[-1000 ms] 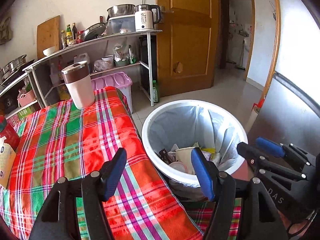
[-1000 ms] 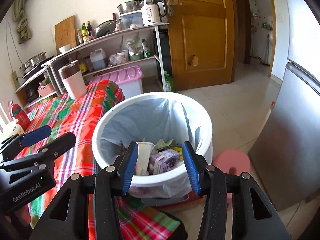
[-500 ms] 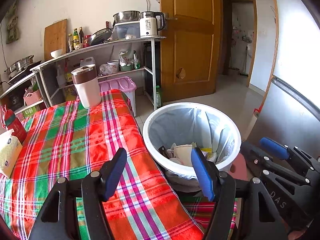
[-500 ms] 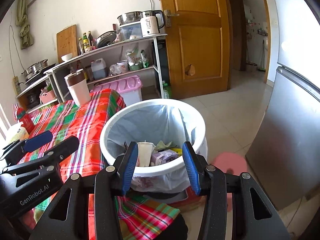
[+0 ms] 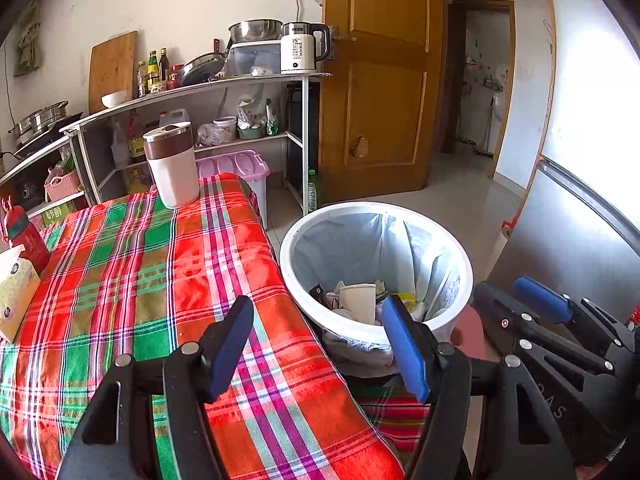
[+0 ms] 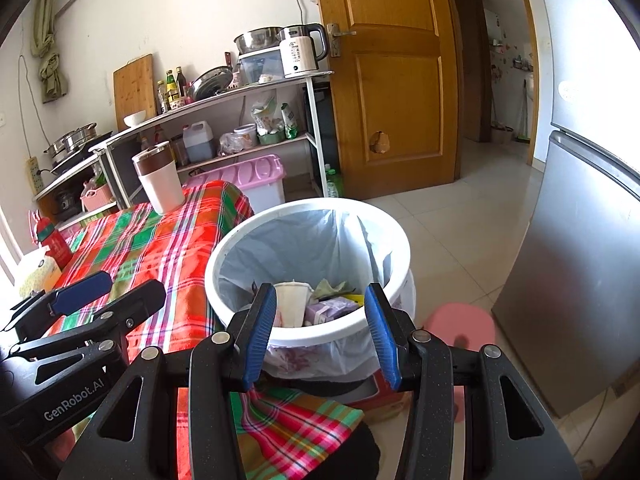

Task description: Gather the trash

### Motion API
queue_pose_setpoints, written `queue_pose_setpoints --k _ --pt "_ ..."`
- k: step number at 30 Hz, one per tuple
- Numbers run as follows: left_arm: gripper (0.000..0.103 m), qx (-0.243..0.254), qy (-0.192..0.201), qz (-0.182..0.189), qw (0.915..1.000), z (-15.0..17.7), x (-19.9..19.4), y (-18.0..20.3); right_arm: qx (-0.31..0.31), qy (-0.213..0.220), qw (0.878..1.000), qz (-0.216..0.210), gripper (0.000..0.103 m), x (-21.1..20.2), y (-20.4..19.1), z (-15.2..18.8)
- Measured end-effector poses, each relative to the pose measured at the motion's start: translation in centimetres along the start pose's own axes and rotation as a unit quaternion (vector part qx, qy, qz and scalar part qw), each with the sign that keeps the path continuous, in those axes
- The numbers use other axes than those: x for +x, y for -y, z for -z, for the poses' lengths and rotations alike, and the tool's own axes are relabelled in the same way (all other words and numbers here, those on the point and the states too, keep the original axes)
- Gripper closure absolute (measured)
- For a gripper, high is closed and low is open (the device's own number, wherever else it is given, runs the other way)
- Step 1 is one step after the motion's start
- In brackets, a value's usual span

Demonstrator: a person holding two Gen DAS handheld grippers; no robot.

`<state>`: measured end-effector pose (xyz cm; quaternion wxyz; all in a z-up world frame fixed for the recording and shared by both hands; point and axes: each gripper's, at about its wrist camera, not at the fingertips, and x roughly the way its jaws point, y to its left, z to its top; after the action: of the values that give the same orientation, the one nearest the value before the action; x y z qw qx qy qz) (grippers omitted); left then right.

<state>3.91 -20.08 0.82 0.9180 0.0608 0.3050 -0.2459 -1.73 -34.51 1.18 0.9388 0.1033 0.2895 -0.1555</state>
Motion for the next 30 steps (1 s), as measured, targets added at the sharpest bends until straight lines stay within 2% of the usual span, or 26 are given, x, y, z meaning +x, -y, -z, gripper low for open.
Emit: queue_pose_setpoints --k 30 --pt "0.034 -0.004 -0.004 -0.001 1.0000 0.10 -0.33 -0.02 0.001 0.000 1.000 -0.003 0.056 -0.34 -0.49 -0.02"
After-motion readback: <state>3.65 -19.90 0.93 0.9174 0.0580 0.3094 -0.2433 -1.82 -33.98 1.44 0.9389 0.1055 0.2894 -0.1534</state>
